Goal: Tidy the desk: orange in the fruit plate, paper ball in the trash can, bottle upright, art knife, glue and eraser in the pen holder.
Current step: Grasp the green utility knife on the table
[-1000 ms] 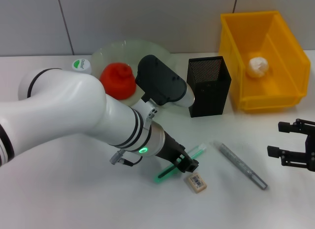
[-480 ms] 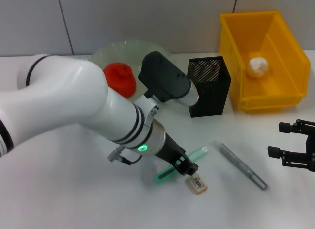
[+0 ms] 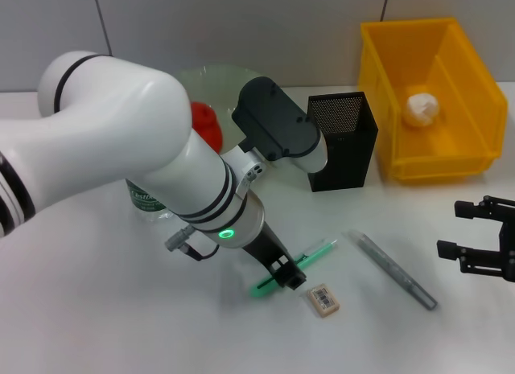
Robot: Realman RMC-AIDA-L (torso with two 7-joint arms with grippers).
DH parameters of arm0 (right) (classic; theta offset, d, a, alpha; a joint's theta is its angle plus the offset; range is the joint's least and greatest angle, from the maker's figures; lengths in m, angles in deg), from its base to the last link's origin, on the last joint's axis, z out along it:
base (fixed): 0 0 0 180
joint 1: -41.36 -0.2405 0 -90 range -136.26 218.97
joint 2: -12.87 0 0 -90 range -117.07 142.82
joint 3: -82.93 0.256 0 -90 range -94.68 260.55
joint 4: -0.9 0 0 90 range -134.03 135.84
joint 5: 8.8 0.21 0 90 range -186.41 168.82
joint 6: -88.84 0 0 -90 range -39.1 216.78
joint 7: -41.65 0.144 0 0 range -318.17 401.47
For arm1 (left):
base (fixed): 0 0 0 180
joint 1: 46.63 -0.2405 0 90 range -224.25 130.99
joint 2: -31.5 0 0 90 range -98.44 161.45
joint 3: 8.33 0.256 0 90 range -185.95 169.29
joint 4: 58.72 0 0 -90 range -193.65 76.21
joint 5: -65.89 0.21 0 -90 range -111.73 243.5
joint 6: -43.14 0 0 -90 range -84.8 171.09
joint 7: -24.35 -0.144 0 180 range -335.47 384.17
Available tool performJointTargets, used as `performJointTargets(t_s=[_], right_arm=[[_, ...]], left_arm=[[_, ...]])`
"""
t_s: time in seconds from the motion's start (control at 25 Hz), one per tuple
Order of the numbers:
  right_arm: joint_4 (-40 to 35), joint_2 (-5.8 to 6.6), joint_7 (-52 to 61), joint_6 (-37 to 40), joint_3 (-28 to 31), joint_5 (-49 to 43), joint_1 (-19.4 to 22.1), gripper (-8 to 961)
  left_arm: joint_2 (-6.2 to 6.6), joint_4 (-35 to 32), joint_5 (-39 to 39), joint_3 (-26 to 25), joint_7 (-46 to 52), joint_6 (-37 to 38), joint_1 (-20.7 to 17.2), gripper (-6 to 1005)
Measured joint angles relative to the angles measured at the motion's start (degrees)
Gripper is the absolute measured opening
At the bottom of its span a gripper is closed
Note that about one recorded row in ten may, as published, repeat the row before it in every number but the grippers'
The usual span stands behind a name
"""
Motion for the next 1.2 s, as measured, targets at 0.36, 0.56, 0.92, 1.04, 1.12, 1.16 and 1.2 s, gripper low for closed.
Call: performJointTargets(t_s=[0.36, 0.56, 0.92, 1.04, 1.12, 1.16, 1.2], right_arm=[[0.0, -0.08, 0.0, 0.04, -0.05, 0.0, 0.0, 717], [0.0, -0.2, 0.0, -0.07, -0.08, 0.02, 0.0, 716], [0.0, -0.35, 0.0, -0.36, -0.17, 0.2, 0.0, 715], [0.0, -0.36, 0.0, -0.32, -0.09, 0.24, -0.14, 715], [0.0, -0.36, 0.0, -0.19, -0.03, 0.26, -0.29, 715], [0.0, -0.36, -0.01, -0.12, -0.01, 0.27, -0.33, 715], [0.0, -0.35, 0.0, -0.07, 0.0, 0.27, -0.37, 715]], left_arm=[[0.02, 0.63, 2.2, -0.45, 0.96, 4.22, 1.87, 477], [0.04, 0.68, 2.56, -0.48, 1.1, 5.87, 2.44, 476], [0.04, 0.9, 2.49, -0.02, 0.72, 3.93, 2.75, 474], [0.04, 0.92, 2.22, 0.2, 0.59, 3.4, 3.02, 473], [0.04, 0.94, 2.18, 0.33, 0.53, 2.98, 3.32, 473], [0.04, 0.97, 2.16, 0.43, 0.51, 2.84, 3.42, 473], [0.04, 1.03, 2.12, 0.59, 0.51, 2.7, 3.58, 472]])
